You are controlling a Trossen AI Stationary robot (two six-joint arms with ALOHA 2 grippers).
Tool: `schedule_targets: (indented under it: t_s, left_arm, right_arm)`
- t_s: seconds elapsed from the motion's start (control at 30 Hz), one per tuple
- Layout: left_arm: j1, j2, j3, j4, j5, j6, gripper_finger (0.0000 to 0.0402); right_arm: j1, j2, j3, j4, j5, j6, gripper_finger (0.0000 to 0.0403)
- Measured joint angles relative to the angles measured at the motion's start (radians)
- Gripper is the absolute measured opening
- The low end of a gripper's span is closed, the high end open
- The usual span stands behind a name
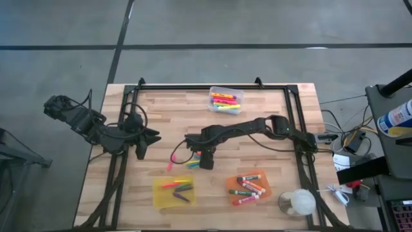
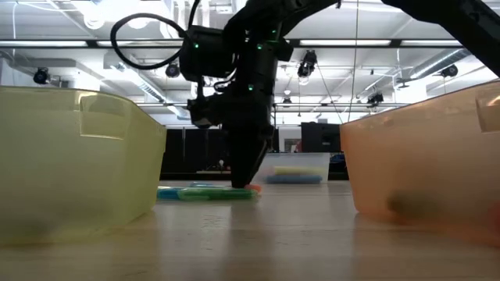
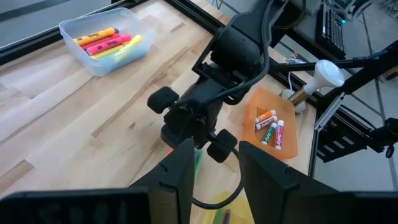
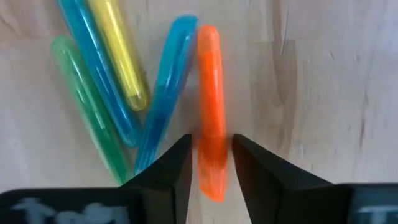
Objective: Pick & Place Markers
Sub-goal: Put the orange pen into the yellow bin
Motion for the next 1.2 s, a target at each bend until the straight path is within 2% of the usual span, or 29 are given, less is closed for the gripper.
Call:
schedule_targets:
  t_s: [0.2, 0.37, 0.43, 0.5, 0.83, 1.07, 1.2]
  left_arm:
    - [0.000, 0.000, 0.000, 0.000, 0.000, 0.000, 0.0119]
    - [0.000, 0.000, 0.000, 0.000, 0.003, -0.012, 0.0119]
    - [0.000, 0.001, 0.000, -0.001, 0.037, -0.018, 0.0119]
    - [0.000, 0.002, 0.000, -0.001, 0.066, 0.001, 0.0119]
    - [0.001, 0.003, -0.011, 0.000, 0.066, 0.056, 0.0119]
    - [0.002, 0.003, -0.015, -0.001, 0.018, 0.048, 0.0119]
    - [0.002, -0.009, -0.014, -0.002, -0.011, 0.090, 0.0119]
  right_arm:
    - [-0.025, -0.004, -0.031, 0.038, -0.017, 0.005, 0.0096]
    - [-0.058, -0.005, -0.039, 0.046, -0.059, 0.030, 0.0049]
    - [-0.068, -0.007, -0.036, 0.045, -0.079, 0.029, 0.0030]
    - [-0.076, -0.004, -0.020, 0.033, -0.095, 0.028, 0.0027]
    - [-0.074, 0.004, 0.156, -0.029, -0.055, -0.013, 0.0027]
    - [-0.038, 0.002, 0.304, -0.085, -0.065, -0.026, 0.0027]
    - [0.006, 0.001, 0.382, -0.087, -0.069, 0.031, 0.0027]
